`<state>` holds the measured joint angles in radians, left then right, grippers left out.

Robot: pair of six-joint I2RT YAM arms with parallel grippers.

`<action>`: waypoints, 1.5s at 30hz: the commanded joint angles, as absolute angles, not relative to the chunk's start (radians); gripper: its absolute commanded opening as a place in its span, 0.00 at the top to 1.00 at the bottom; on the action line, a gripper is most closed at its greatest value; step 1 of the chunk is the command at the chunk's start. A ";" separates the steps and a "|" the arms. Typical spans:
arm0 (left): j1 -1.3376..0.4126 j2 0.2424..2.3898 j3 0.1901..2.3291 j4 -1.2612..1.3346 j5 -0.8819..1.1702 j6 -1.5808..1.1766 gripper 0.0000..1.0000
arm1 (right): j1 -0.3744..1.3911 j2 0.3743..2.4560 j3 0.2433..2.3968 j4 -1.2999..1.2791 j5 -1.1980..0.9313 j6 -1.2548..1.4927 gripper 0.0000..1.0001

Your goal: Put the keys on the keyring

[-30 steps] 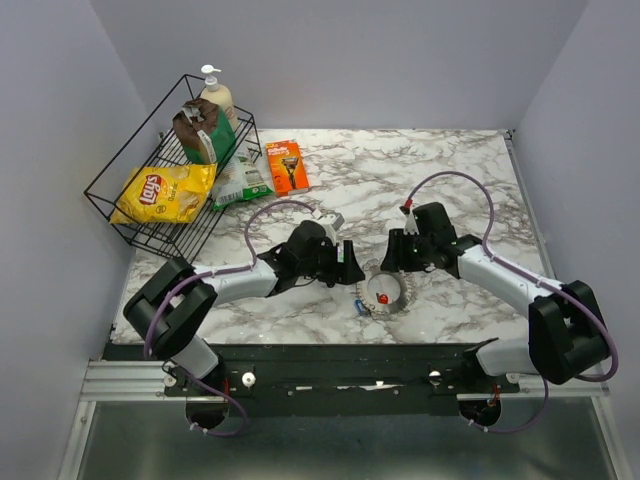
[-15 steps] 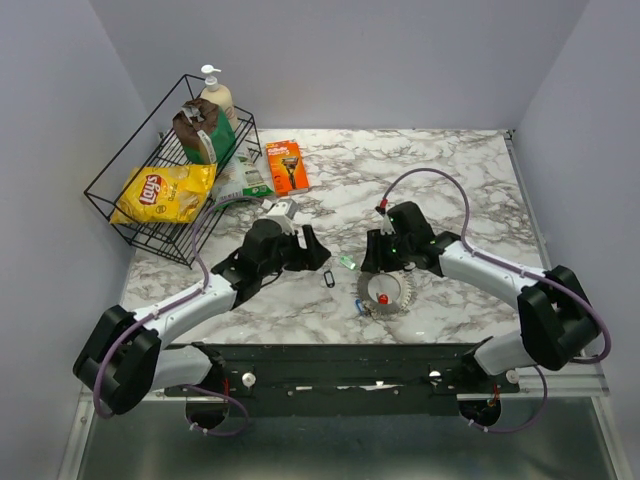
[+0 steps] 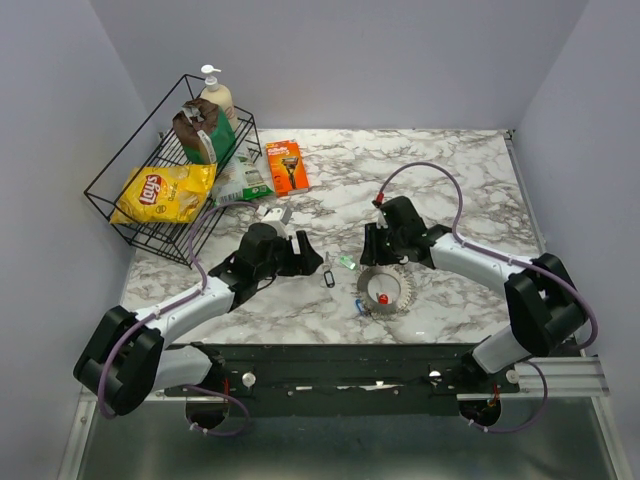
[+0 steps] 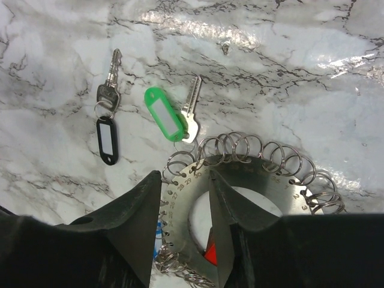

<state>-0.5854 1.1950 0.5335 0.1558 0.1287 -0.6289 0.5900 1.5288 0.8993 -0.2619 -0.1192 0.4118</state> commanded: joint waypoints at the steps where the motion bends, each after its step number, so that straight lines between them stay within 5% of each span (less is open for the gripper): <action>1: -0.581 1.200 0.522 0.196 0.149 -0.634 0.15 | 0.601 1.557 0.927 -0.261 -0.081 0.426 0.55; 20: -0.581 1.201 0.511 0.201 0.149 -0.634 0.15 | 0.607 1.605 0.945 -0.261 -0.052 0.433 0.55; 45: -0.581 1.204 0.518 0.192 0.150 -0.623 0.15 | 0.630 1.655 0.953 -0.265 -0.052 0.445 0.68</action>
